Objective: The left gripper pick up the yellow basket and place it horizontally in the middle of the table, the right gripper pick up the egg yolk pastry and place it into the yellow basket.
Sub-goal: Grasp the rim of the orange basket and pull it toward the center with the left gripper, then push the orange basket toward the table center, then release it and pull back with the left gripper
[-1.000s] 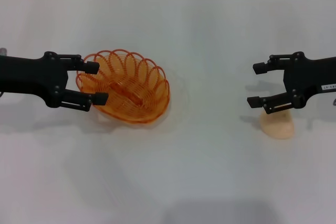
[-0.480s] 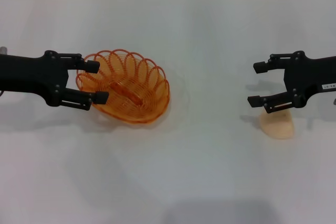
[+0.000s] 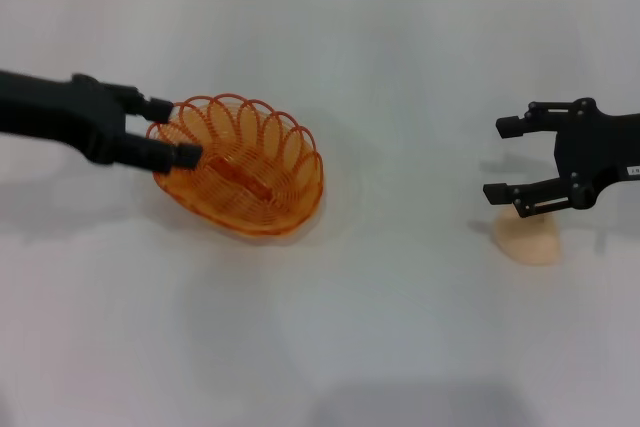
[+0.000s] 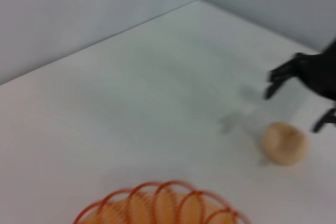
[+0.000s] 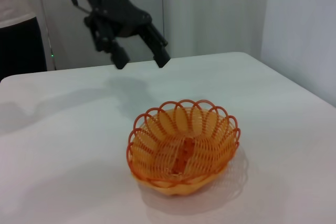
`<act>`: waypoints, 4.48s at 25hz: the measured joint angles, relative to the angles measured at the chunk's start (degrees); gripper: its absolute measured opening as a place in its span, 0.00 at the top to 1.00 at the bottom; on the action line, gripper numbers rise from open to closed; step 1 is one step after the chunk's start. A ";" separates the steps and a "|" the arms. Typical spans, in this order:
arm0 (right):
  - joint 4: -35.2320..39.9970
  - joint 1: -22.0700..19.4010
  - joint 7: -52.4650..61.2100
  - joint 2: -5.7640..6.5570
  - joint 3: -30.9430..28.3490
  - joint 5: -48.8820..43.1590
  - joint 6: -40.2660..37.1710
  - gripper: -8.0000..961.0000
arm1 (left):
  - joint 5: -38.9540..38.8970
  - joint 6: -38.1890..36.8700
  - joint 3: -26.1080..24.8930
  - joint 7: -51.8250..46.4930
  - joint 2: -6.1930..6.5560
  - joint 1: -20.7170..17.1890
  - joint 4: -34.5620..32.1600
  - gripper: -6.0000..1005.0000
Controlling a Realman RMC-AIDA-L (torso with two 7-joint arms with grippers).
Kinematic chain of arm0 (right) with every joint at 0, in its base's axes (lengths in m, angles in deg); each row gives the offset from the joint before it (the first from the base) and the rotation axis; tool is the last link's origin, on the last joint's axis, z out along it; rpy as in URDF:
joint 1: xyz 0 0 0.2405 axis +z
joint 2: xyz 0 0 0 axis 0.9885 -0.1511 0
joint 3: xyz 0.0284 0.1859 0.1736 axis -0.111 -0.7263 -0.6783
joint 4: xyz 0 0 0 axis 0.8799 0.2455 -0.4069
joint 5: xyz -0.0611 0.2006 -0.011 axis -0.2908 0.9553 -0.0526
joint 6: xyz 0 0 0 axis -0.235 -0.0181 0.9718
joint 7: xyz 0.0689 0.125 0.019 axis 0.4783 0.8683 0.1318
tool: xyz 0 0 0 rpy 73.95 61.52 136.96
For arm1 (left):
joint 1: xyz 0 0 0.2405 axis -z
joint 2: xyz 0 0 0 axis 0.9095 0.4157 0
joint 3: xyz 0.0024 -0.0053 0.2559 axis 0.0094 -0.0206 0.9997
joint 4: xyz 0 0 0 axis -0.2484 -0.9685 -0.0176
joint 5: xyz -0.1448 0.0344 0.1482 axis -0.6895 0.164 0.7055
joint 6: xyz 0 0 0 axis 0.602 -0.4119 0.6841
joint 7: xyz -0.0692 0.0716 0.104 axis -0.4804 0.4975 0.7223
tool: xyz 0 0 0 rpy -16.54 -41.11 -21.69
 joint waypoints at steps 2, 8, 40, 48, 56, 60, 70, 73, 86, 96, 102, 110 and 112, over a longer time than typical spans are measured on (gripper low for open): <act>0.53 -0.43 -0.19 -0.34 -0.16 0.01 0.00 0.11 | 4.21 -0.02 0.11 -6.72 -0.40 0.48 -4.44 0.16; 0.72 -1.20 -1.50 -1.15 -0.53 0.08 -0.13 0.11 | 18.12 1.40 -0.17 -23.03 0.11 6.19 -8.75 0.17; 0.76 -1.59 -3.18 -1.96 -0.50 0.86 0.02 0.11 | 33.19 27.08 0.11 -20.63 -6.12 16.67 18.30 0.19; 0.75 -1.36 -3.18 -1.96 -0.50 0.83 0.19 0.11 | 32.51 27.24 -0.22 -20.42 -6.00 16.33 18.32 0.42; 0.75 -1.20 -2.99 -1.99 -0.50 0.81 0.14 0.11 | 30.05 27.28 -0.31 -19.41 -6.09 15.61 18.33 0.59; 1.22 -1.21 -2.61 -1.90 -0.51 0.89 0.04 0.11 | 27.28 26.34 -0.64 -19.21 -6.00 15.31 17.93 0.75; 2.31 -2.29 -2.57 -1.95 -0.60 2.20 0.01 0.11 | 20.05 22.74 -0.89 -24.14 -6.88 14.24 16.74 0.93; 2.57 -2.84 -2.98 -1.93 -0.59 3.16 -0.22 0.11 | 16.60 22.17 -0.71 -27.52 -7.31 13.63 16.59 0.93; 3.72 -5.37 -4.56 -1.93 -0.59 7.34 -1.48 0.11 | 14.53 23.07 4.64 -53.13 -8.87 9.24 7.46 0.93; 3.45 -6.20 -6.15 -1.84 -0.59 7.58 -2.31 0.11 | 13.50 27.54 15.80 -61.97 -9.22 9.56 7.73 0.93; 3.08 -6.55 -6.71 -1.88 -0.59 7.58 -2.55 0.11 | 12.46 27.84 15.55 -62.20 -9.40 9.73 9.22 0.93; 2.70 -6.81 -7.05 -1.96 -0.59 7.57 -2.38 0.11 | 12.03 28.14 15.44 -62.16 -9.25 9.70 11.01 0.93; 2.47 -6.85 -7.07 -1.96 -0.59 7.56 -2.26 0.11 | 11.92 28.13 15.47 -62.14 -9.18 9.62 11.00 0.92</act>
